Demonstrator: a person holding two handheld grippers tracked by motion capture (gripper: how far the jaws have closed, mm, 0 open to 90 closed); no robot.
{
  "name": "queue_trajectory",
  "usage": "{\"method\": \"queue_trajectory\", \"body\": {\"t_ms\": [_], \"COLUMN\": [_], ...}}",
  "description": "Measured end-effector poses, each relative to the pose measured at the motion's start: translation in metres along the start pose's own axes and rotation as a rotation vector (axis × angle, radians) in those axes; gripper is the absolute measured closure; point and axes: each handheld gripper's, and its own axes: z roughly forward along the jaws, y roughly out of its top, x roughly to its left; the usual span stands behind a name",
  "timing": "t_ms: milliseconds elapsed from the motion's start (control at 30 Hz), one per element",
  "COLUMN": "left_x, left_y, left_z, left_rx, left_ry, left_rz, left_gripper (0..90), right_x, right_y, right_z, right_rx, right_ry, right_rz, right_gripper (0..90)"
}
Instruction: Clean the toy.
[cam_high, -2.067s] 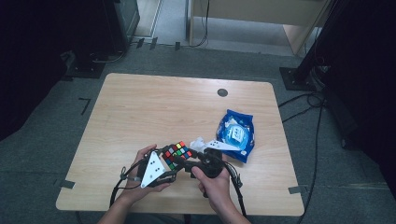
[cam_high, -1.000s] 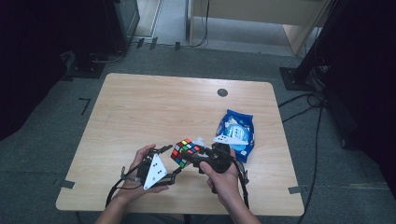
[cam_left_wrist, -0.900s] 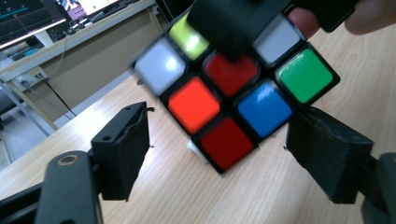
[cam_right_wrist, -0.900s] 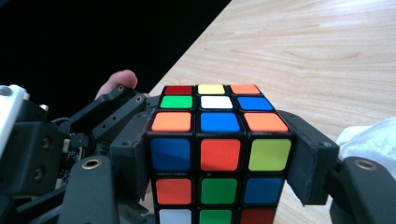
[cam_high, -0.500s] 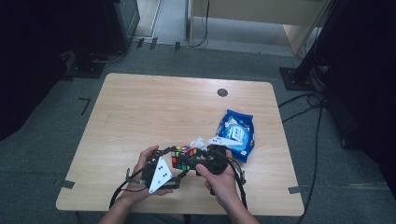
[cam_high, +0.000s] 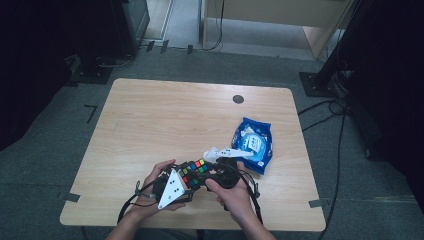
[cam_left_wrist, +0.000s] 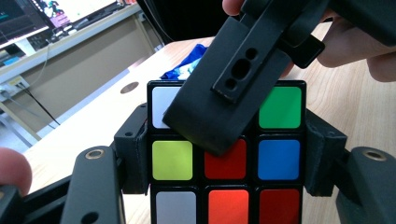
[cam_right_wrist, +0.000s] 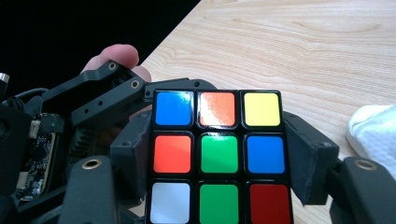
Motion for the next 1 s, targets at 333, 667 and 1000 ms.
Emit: {"method": "queue_trajectory", "body": {"t_ms": [333, 667, 1000], "left_x": [0.030, 0.037, 0.031], "left_y": [-0.010, -0.014, -0.013], "left_z": [-0.010, -0.011, -0.007], "left_rx": [0.029, 0.037, 0.050], "left_ry": [0.090, 0.108, 0.097], "left_rz": [-0.115, -0.152, -0.131], "left_gripper": [34.1, 34.1, 34.1], "right_x": [-0.014, -0.065, -0.081], "right_y": [0.015, -0.015, -0.029], "right_z": [-0.024, 0.017, 0.033], "right_rx": [-0.073, -0.039, 0.027], "right_ry": [0.003, -0.362, -0.470], "right_rz": [-0.051, -0.124, -0.181], "right_gripper": [34.1, 48.4, 69.1]}}
